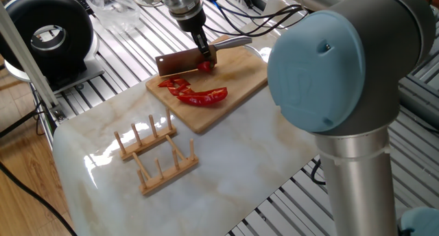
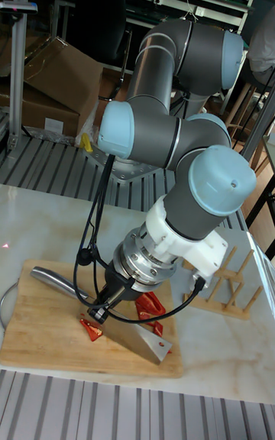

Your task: Chop the chili peppers

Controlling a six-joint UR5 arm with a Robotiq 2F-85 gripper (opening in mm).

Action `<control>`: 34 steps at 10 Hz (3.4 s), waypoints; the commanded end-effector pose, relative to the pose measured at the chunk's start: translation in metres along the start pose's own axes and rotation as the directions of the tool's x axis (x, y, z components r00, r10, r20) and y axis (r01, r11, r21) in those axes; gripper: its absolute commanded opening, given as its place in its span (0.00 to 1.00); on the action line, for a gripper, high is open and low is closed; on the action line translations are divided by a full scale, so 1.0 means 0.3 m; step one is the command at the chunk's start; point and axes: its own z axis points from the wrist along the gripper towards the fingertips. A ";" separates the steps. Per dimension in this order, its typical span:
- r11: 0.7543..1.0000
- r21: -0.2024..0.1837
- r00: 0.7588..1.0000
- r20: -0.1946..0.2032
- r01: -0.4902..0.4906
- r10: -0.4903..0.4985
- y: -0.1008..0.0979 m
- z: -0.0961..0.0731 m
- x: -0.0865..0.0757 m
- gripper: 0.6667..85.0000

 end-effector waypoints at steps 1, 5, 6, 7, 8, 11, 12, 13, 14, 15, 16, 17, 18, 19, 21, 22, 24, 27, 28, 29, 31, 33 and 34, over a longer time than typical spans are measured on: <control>1.000 0.003 1.000 0.023 0.008 -0.008 0.000 0.009 -0.002 0.01; 1.000 0.014 1.000 0.010 0.020 -0.020 -0.001 0.003 0.011 0.01; 1.000 0.016 1.000 0.016 0.021 -0.021 -0.002 0.008 0.015 0.01; 0.999 0.019 0.999 0.026 0.026 -0.026 -0.002 0.014 0.018 0.01; 0.999 0.027 0.999 0.027 0.033 -0.034 -0.006 0.013 0.023 0.01; 0.999 0.034 0.998 0.048 0.033 -0.034 -0.006 0.017 0.017 0.01; 0.999 0.028 0.997 0.073 0.030 -0.032 0.002 0.027 0.004 0.01; 0.999 0.025 0.996 0.085 0.032 -0.034 0.006 0.031 0.007 0.01; 0.999 0.025 0.996 0.085 0.033 -0.035 0.008 0.021 0.012 0.01; 0.999 0.022 0.996 0.081 0.033 -0.035 0.013 0.000 0.008 0.01; 1.000 0.016 0.997 0.077 0.024 -0.025 0.018 -0.027 -0.009 0.01; 1.000 -0.001 0.995 0.100 0.019 -0.018 0.028 -0.024 -0.031 0.01; 1.000 -0.017 0.990 0.142 0.020 -0.017 0.036 0.012 -0.054 0.01; 1.000 -0.015 0.989 0.146 0.017 -0.014 0.032 0.036 -0.057 0.01; 1.000 0.011 0.996 0.090 0.007 -0.008 0.017 0.010 -0.056 0.01; 1.000 0.026 0.999 0.047 -0.011 0.010 0.017 -0.041 -0.070 0.01; 0.999 0.024 0.999 0.045 -0.027 0.026 0.023 -0.063 -0.112 0.01; 1.000 0.019 0.997 0.076 -0.022 0.021 0.007 0.038 -0.096 0.01; 0.999 0.040 0.999 0.024 -0.023 0.022 -0.005 -0.003 -0.078 0.01; 0.998 0.060 0.999 -0.032 -0.031 0.033 -0.007 -0.057 -0.072 0.01; 0.997 0.064 0.998 -0.044 -0.050 0.053 0.002 -0.079 -0.096 0.01; 0.999 0.045 1.000 0.004 -0.023 0.023 -0.007 -0.015 -0.058 0.01; 0.999 0.041 1.000 0.010 -0.016 0.016 -0.006 0.002 -0.034 0.01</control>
